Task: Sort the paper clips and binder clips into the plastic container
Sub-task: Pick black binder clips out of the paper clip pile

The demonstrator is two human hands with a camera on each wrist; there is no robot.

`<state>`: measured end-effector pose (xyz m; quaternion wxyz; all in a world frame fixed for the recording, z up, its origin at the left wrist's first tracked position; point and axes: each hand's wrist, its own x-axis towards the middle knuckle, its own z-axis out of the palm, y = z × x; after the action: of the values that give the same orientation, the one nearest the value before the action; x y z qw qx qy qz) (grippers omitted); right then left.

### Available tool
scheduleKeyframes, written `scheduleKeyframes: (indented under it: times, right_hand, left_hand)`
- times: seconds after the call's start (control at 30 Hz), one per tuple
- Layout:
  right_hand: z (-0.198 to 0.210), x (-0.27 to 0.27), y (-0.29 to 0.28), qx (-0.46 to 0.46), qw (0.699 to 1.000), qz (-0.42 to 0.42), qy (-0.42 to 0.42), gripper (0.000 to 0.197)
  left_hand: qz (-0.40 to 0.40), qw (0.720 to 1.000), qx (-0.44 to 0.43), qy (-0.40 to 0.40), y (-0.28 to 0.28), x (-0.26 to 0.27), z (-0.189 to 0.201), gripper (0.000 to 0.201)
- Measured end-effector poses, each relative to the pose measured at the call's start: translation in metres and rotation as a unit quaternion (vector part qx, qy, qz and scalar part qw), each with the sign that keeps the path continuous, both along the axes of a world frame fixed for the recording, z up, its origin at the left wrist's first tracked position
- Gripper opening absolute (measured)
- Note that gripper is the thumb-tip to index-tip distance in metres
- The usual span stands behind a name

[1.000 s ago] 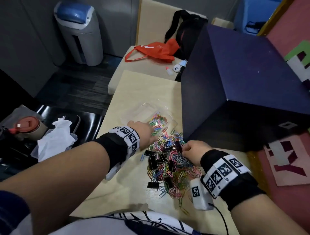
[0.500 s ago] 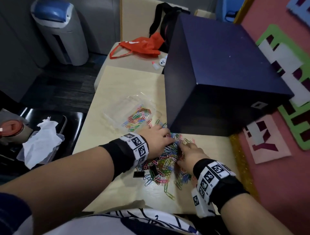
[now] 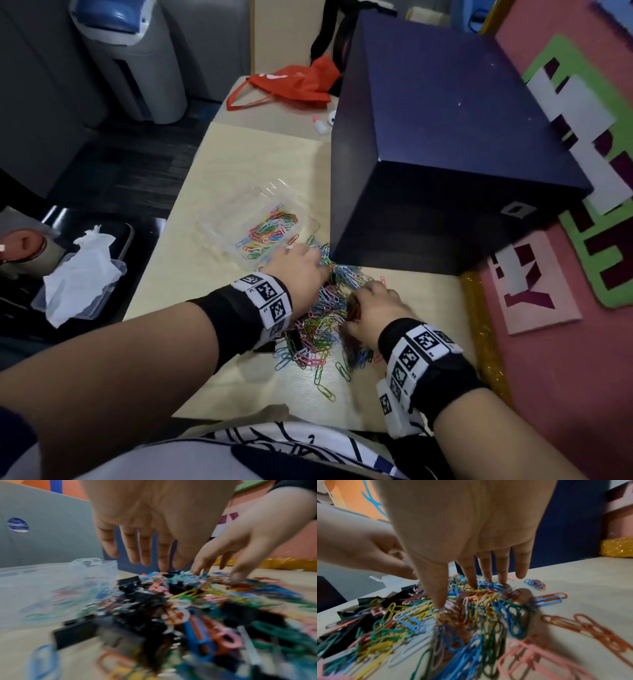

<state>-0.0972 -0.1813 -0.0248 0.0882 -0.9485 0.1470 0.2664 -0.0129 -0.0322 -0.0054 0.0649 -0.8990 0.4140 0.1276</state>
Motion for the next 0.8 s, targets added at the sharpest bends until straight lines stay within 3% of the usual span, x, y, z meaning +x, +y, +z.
scheduleKeyframes:
  times: [0.1,0.23,0.33,0.47,0.6,0.67,0.8]
  right_hand:
    - [0.009,0.0,-0.01,-0.028,0.998,-0.055,-0.004,0.062]
    - [0.012,-0.004,-0.026,-0.055,0.988,-0.133,0.051,0.083]
    - [0.011,-0.014,-0.03,-0.051,0.979,-0.158,0.121,0.108]
    - [-0.002,-0.025,-0.023,-0.006,0.986,-0.135,0.101,0.131]
    - [-0.014,-0.022,-0.014,0.08,0.988,-0.127,0.019,0.125]
    - [-0.016,-0.021,-0.012,0.093,0.988,-0.12,-0.014,0.113]
    - [-0.019,-0.02,-0.007,0.096,0.988,-0.103,-0.067,0.058]
  left_hand:
    - [-0.072,0.997,-0.022,0.033,-0.013,-0.018,0.0,0.039]
    - [-0.06,0.991,0.032,0.111,-0.022,-0.028,-0.011,0.106]
    - [-0.068,0.99,0.084,0.088,-0.025,-0.034,-0.018,0.127]
    - [-0.037,0.992,0.094,0.075,-0.031,-0.039,-0.019,0.102]
    - [-0.004,0.994,0.067,0.091,-0.04,-0.029,-0.013,0.056]
    - [-0.017,0.994,0.06,0.089,-0.04,-0.023,-0.013,0.045]
    - [-0.052,0.994,0.04,0.087,-0.036,-0.015,-0.015,0.037]
